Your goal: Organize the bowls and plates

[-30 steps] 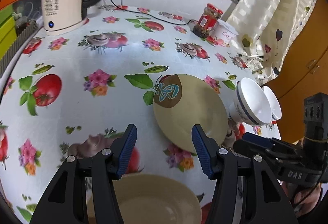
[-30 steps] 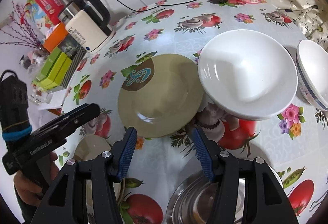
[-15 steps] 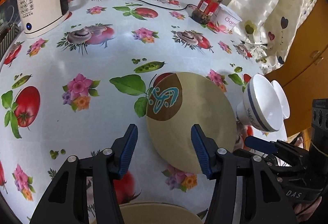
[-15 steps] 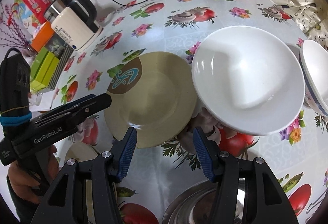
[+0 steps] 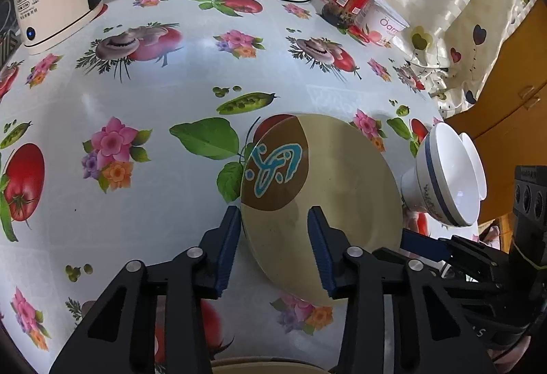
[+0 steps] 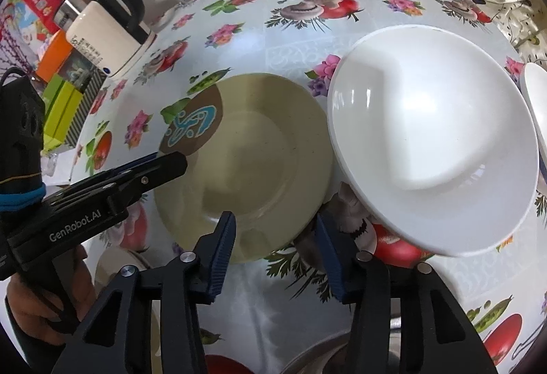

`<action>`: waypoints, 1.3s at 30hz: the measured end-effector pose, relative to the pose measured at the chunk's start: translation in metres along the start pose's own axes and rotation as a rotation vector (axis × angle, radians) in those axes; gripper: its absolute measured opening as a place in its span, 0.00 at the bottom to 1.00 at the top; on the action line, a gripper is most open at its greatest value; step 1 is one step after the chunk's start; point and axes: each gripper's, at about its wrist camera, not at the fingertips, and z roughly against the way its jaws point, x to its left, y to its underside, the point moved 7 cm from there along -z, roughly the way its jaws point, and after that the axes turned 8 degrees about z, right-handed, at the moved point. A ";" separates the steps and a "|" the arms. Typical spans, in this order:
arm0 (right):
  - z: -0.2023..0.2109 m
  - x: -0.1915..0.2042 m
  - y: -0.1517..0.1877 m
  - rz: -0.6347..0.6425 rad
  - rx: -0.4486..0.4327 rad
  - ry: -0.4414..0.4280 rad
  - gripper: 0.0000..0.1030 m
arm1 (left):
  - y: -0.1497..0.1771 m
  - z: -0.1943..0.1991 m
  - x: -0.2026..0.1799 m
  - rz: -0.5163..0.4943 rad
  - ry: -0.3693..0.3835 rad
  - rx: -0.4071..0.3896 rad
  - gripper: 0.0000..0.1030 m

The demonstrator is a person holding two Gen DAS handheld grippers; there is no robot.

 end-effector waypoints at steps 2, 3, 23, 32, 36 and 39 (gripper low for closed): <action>-0.001 -0.001 -0.001 0.002 -0.003 0.010 0.38 | 0.000 0.001 0.002 -0.003 -0.010 -0.006 0.38; -0.001 -0.001 -0.002 0.003 -0.005 0.015 0.36 | 0.000 0.002 0.004 -0.002 -0.015 -0.010 0.36; -0.013 0.014 -0.014 0.040 -0.012 0.028 0.30 | 0.000 0.009 0.033 0.059 -0.013 -0.034 0.33; -0.010 0.017 -0.015 0.052 -0.024 0.017 0.28 | 0.003 0.015 0.031 0.039 -0.049 -0.053 0.33; -0.006 0.023 -0.015 0.068 -0.030 0.012 0.28 | 0.005 0.023 0.032 0.044 -0.056 -0.068 0.33; -0.002 0.027 -0.016 0.081 -0.037 0.008 0.28 | 0.007 0.030 0.032 0.046 -0.058 -0.082 0.33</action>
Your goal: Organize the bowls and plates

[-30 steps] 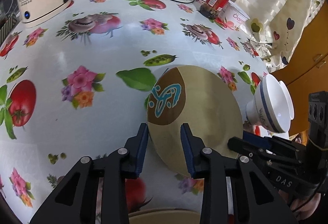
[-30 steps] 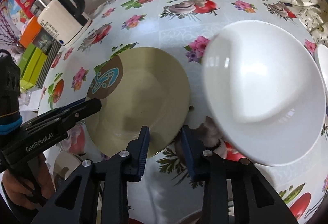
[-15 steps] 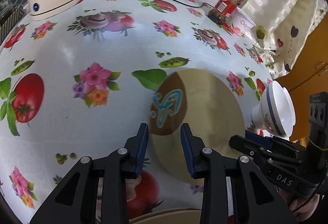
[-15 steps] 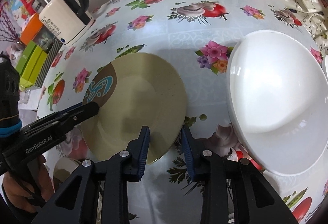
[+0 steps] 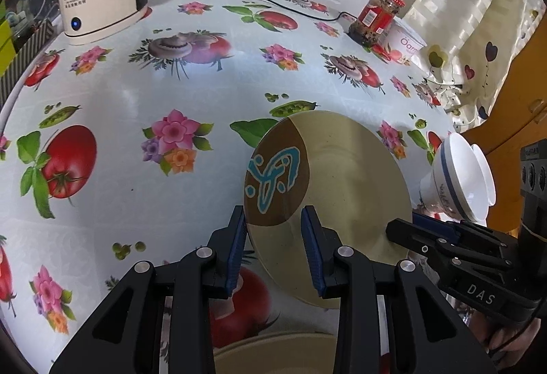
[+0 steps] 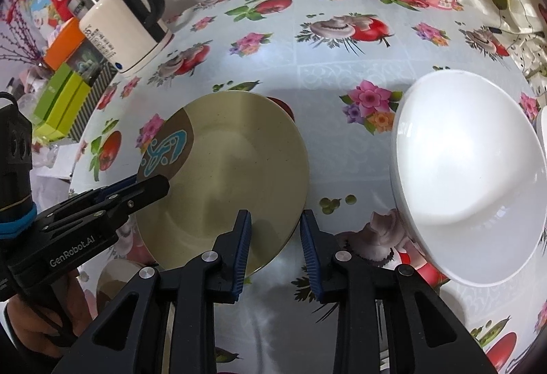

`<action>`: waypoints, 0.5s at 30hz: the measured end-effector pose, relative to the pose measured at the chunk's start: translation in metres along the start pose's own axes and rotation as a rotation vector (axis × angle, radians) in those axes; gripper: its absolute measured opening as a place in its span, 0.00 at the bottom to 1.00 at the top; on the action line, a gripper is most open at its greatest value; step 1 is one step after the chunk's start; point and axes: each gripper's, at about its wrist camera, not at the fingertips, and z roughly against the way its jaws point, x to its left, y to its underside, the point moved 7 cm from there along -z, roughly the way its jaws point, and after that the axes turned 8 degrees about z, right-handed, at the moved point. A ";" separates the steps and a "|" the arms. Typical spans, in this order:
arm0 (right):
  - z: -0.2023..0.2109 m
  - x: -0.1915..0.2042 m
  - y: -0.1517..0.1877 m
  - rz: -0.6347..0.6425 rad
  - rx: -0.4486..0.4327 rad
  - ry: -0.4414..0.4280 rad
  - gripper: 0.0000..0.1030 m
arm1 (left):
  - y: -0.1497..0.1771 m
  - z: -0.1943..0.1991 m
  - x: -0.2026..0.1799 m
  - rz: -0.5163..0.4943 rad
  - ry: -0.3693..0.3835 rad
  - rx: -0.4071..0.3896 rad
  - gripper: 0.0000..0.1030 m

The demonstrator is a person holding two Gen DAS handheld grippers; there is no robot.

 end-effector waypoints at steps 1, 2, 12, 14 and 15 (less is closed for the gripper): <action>0.001 0.001 0.000 0.003 -0.002 -0.001 0.28 | 0.001 0.003 0.000 0.000 -0.002 -0.007 0.33; 0.003 0.003 0.000 0.006 -0.004 -0.002 0.28 | 0.001 0.006 0.000 0.001 -0.004 -0.011 0.33; 0.022 0.016 0.004 0.042 -0.028 -0.014 0.28 | 0.013 0.033 0.000 0.018 -0.014 -0.049 0.33; 0.024 0.020 0.006 0.051 -0.029 -0.017 0.28 | 0.018 0.040 0.002 0.024 -0.021 -0.057 0.33; 0.026 0.023 0.007 0.056 -0.030 -0.020 0.28 | 0.020 0.042 0.002 0.027 -0.024 -0.060 0.33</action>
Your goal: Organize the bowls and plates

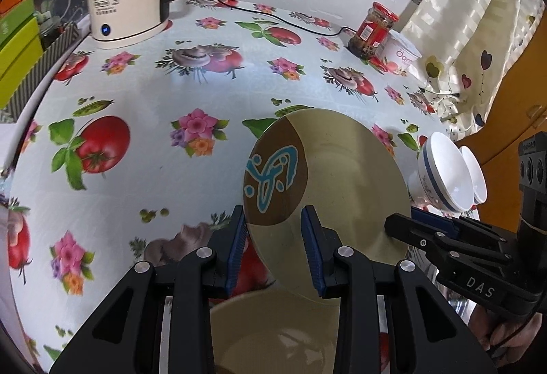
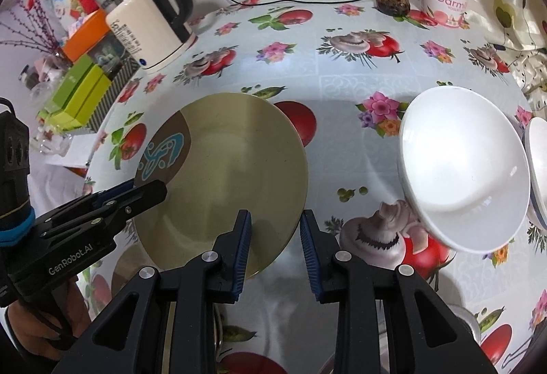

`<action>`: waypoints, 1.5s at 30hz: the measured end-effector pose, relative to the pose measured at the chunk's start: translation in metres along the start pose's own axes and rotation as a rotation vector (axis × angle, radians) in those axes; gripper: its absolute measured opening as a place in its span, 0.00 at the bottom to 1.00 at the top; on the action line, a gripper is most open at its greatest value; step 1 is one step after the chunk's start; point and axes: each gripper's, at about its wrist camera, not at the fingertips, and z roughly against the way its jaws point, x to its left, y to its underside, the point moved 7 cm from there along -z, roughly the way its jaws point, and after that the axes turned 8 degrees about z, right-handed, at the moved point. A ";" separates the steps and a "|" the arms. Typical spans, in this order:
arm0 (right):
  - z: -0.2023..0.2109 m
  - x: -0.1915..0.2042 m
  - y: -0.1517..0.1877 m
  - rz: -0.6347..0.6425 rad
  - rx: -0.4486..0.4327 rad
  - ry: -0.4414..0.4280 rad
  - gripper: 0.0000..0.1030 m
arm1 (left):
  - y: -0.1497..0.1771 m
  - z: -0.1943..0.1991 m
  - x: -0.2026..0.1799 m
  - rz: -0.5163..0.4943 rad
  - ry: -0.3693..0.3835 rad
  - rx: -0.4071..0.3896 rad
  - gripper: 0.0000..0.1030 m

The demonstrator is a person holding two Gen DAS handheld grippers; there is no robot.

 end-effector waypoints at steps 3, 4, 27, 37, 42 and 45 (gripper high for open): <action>0.004 0.006 0.004 0.013 -0.002 -0.007 0.28 | 0.006 0.009 0.003 0.008 -0.010 -0.011 0.33; 0.006 0.009 0.006 0.017 -0.003 -0.010 0.28 | 0.009 0.012 0.004 0.011 -0.013 -0.015 0.33; 0.015 0.063 0.073 0.149 0.055 -0.067 0.28 | 0.091 0.054 0.037 0.103 -0.108 -0.039 0.33; 0.007 0.071 0.093 0.186 0.099 -0.081 0.28 | 0.116 0.054 0.047 0.149 -0.113 -0.021 0.33; 0.005 0.072 0.094 0.192 0.104 -0.081 0.29 | 0.118 0.055 0.046 0.148 -0.116 -0.028 0.33; 0.006 0.073 0.094 0.200 0.106 -0.083 0.29 | 0.119 0.058 0.047 0.152 -0.116 -0.031 0.33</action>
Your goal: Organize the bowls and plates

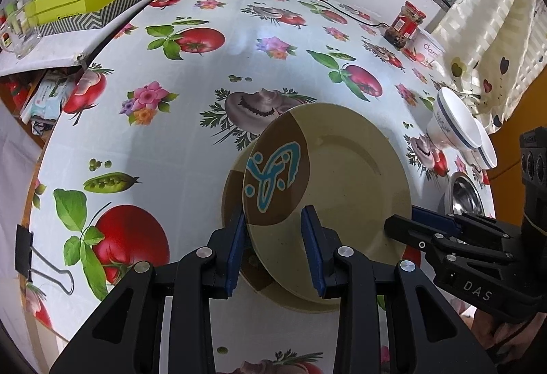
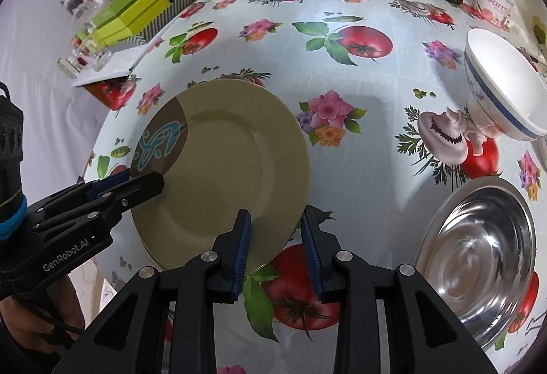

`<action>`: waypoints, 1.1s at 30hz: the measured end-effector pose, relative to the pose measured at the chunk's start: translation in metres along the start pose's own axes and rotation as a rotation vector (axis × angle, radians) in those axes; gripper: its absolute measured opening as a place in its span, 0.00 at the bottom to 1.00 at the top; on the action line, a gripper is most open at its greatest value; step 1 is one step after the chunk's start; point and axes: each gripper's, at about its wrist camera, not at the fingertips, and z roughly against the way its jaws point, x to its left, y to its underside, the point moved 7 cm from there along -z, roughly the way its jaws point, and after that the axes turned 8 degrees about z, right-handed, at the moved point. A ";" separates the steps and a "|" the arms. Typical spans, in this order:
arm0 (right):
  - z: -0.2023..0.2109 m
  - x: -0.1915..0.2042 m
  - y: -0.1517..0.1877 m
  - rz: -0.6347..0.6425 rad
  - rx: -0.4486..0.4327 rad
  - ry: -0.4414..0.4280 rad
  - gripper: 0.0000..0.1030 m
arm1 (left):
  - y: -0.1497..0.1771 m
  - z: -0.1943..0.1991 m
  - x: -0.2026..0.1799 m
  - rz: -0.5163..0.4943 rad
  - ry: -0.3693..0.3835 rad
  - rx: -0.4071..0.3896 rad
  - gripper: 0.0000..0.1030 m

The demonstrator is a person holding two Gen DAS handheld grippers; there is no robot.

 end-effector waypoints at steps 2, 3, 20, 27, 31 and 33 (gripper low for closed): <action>0.000 0.001 0.000 0.006 0.001 -0.002 0.29 | 0.002 0.001 0.002 0.003 -0.004 -0.001 0.33; -0.001 0.002 -0.001 0.009 0.002 -0.003 0.29 | 0.003 0.002 0.003 0.003 -0.007 -0.002 0.33; -0.005 0.007 0.001 0.032 0.007 -0.010 0.30 | 0.006 0.008 0.005 0.001 -0.031 -0.021 0.33; -0.004 0.007 0.001 0.040 0.001 -0.012 0.30 | 0.007 0.008 0.007 -0.003 -0.028 -0.027 0.33; -0.001 0.006 0.001 0.043 -0.009 -0.018 0.31 | 0.007 0.009 0.012 0.008 -0.036 -0.037 0.33; 0.001 0.004 0.001 0.039 -0.016 -0.016 0.31 | 0.007 0.011 0.016 0.023 -0.026 -0.046 0.33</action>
